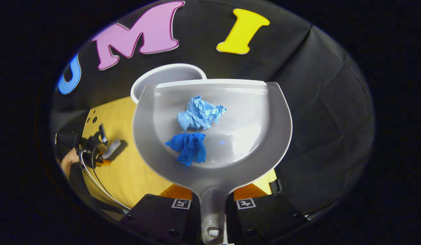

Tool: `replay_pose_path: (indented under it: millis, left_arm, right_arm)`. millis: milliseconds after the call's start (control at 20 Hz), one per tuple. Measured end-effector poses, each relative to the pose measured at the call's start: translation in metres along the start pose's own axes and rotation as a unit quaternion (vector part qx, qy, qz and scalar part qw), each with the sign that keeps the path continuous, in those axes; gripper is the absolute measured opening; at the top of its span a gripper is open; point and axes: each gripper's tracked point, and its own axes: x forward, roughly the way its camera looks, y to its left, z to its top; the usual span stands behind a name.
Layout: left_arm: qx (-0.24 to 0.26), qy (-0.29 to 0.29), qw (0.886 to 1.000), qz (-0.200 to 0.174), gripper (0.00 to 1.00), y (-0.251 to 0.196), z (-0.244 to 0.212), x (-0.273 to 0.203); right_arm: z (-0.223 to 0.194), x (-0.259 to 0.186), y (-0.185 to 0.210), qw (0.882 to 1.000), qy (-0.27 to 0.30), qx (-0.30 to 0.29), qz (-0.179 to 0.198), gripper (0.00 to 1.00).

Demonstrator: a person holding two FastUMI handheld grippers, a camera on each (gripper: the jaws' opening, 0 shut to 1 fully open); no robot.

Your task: Pick up the small broom and dustpan from the desktop, sweep the trash into the dustpan with the broom, and then empty the trash into the garbage bin.

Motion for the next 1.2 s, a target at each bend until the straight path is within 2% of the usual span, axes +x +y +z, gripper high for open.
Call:
replay_pose_path:
  millis: [100,200,250,400,500,650,800,850,950,1000,1050,1200]
  left_arm:
    - [-0.002,-0.001,1.0,0.001,0.21,0.0,0.001,-0.001]
    - [-0.005,-0.003,1.0,0.003,0.21,-0.001,0.0,-0.002]
    - [-0.006,-0.005,1.0,0.003,0.21,-0.001,0.0,-0.001]
    - [-0.011,-0.006,1.0,0.004,0.21,-0.003,0.001,0.0]
    - [-0.012,-0.004,1.0,0.006,0.21,-0.004,-0.001,-0.001]
    - [-0.014,-0.004,1.0,0.006,0.21,-0.004,-0.001,-0.001]
    - [-0.012,-0.005,1.0,0.004,0.21,-0.004,-0.001,0.0]
    - [-0.012,-0.005,1.0,0.004,0.21,-0.005,-0.001,0.0]
    - [-0.01,-0.005,1.0,0.002,0.21,-0.004,-0.001,-0.001]
    - [-0.008,-0.005,1.0,0.001,0.21,-0.004,-0.002,0.0]
    - [-0.007,-0.005,1.0,0.0,0.21,-0.004,-0.001,0.0]
    - [-0.005,-0.006,1.0,-0.002,0.21,-0.003,0.0,0.0]
  right_arm:
    - [0.046,-0.004,0.003,1.0,-0.02,-0.003,-0.014,0.33]
    - [0.09,-0.009,-0.006,0.997,-0.043,-0.028,-0.05,0.33]
    - [0.089,-0.002,-0.014,0.995,-0.057,-0.048,-0.071,0.33]
    - [0.141,0.007,-0.014,0.98,-0.103,-0.116,-0.128,0.33]
    - [0.159,0.008,-0.013,0.962,-0.132,-0.169,-0.169,0.33]
    - [0.178,0.002,-0.012,0.918,-0.172,-0.267,-0.238,0.33]
    - [0.183,-0.003,-0.012,0.879,-0.181,-0.342,-0.278,0.33]
    - [0.186,-0.008,-0.011,0.861,-0.187,-0.368,-0.296,0.33]
    - [0.203,-0.024,-0.005,0.81,-0.217,-0.424,-0.342,0.33]
    - [0.205,-0.027,0.0,0.788,-0.23,-0.449,-0.353,0.33]
    - [0.208,-0.032,0.003,0.772,-0.239,-0.468,-0.358,0.33]
    - [0.219,-0.034,-0.002,0.733,-0.247,-0.508,-0.378,0.33]
